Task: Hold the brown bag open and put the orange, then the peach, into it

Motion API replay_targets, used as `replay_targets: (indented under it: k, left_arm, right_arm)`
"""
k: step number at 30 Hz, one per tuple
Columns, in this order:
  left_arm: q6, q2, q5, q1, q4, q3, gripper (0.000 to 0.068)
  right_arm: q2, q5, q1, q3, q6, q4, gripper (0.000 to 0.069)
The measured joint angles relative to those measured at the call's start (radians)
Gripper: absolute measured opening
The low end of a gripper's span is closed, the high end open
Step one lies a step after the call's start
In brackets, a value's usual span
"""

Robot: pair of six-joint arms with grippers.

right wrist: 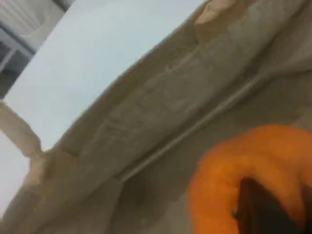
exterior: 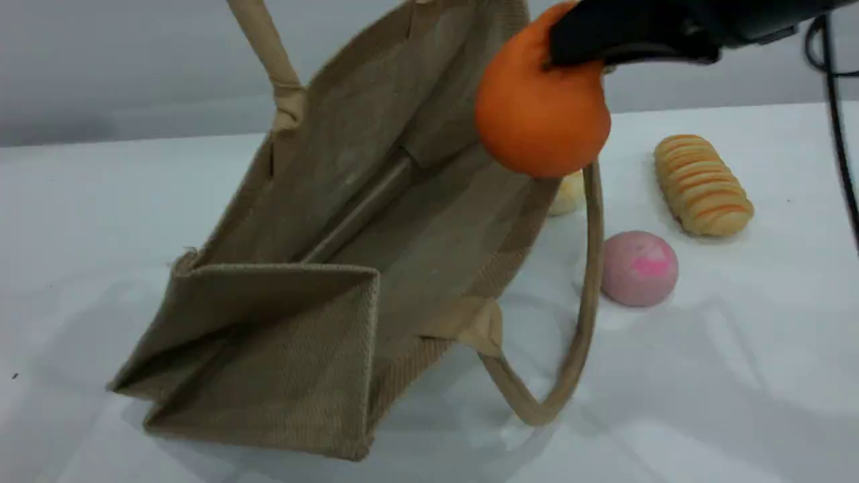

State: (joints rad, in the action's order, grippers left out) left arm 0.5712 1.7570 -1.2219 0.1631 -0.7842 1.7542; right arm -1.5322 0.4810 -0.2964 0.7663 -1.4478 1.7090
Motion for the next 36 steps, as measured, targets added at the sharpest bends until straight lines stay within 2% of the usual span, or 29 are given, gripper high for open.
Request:
replay_targets:
  k: [10, 19, 22, 28, 30, 36]
  left_arm:
    - [0.000, 0.000, 0.000, 0.000, 0.001, 0.000, 0.0082]
    - [0.000, 0.000, 0.000, 0.000, 0.000, 0.000, 0.0082]
    - [0.000, 0.000, 0.000, 0.000, 0.000, 0.000, 0.0082]
    - [0.000, 0.000, 0.000, 0.000, 0.000, 0.000, 0.0082]
    - [0.000, 0.000, 0.000, 0.000, 0.000, 0.000, 0.0082]
    - [0.000, -0.002, 0.000, 0.000, 0.000, 0.000, 0.0082]
  right_arm:
    - [-0.232, -0.017, -0.154, 0.171, -0.044, 0.029, 0.0042]
    - [-0.425, 0.000, -0.224, 0.251, -0.080, 0.024, 0.0059]
    - [-0.412, -0.002, -0.224, 0.250, -0.091, 0.013, 0.0116]
    - [-0.327, -0.085, -0.222, 0.248, -0.080, -0.034, 0.0337]
    - [-0.286, -0.127, -0.218, 0.247, -0.049, -0.087, 0.0388]
    - [-0.139, -0.204, -0.159, 0.225, 0.119, -0.318, 0.0407]
